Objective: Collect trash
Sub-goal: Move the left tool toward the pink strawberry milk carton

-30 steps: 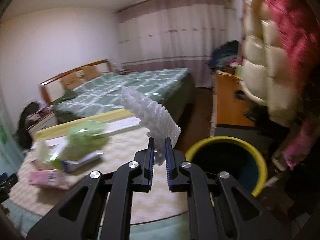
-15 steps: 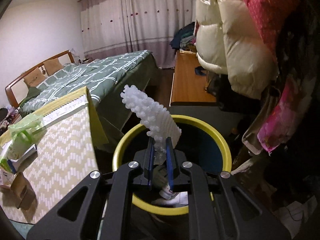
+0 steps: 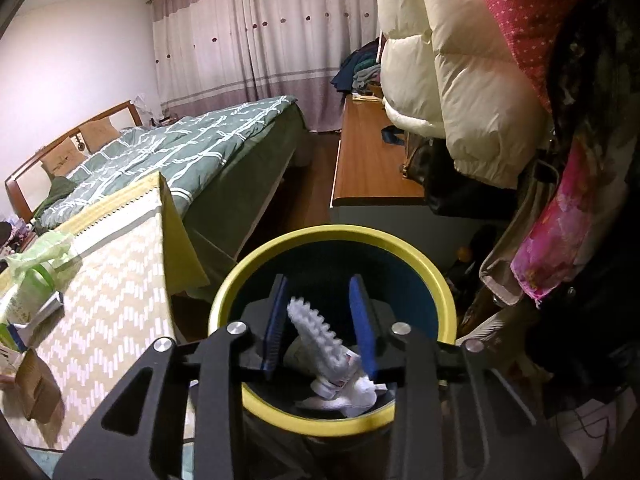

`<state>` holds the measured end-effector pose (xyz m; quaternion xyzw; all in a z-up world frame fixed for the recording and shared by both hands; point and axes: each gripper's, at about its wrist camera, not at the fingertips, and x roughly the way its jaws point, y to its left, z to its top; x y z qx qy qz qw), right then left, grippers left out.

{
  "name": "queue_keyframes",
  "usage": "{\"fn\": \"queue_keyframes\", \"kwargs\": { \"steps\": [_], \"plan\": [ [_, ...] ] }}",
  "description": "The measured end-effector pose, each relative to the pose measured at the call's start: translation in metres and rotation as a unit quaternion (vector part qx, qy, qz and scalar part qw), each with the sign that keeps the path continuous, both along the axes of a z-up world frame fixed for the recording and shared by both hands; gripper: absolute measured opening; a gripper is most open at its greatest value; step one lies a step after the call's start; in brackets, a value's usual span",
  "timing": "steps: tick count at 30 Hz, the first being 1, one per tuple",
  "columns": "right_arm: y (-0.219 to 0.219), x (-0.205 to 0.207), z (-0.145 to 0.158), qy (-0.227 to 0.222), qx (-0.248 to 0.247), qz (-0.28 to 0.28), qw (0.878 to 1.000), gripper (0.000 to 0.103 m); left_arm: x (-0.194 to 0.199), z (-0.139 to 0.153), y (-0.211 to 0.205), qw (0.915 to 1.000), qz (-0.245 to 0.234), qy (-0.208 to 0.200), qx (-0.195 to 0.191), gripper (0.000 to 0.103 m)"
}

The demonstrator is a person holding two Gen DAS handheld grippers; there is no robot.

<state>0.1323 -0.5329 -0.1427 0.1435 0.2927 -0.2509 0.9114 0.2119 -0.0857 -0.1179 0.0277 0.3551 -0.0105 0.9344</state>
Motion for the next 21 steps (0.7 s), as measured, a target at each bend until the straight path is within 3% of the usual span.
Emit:
{"fn": "queue_keyframes", "kwargs": {
  "steps": [6, 21],
  "plan": [
    [0.019, -0.002, 0.014, -0.019, -0.003, 0.025, 0.999, 0.039, 0.006, -0.008, 0.001, 1.0, 0.006, 0.007, 0.004, 0.098],
    [0.038, 0.007, 0.014, -0.018, -0.001, 0.05, 0.999, 0.039, 0.0, -0.015, 0.004, 0.9998, 0.002, 0.008, 0.018, 0.098]
  ]
}}
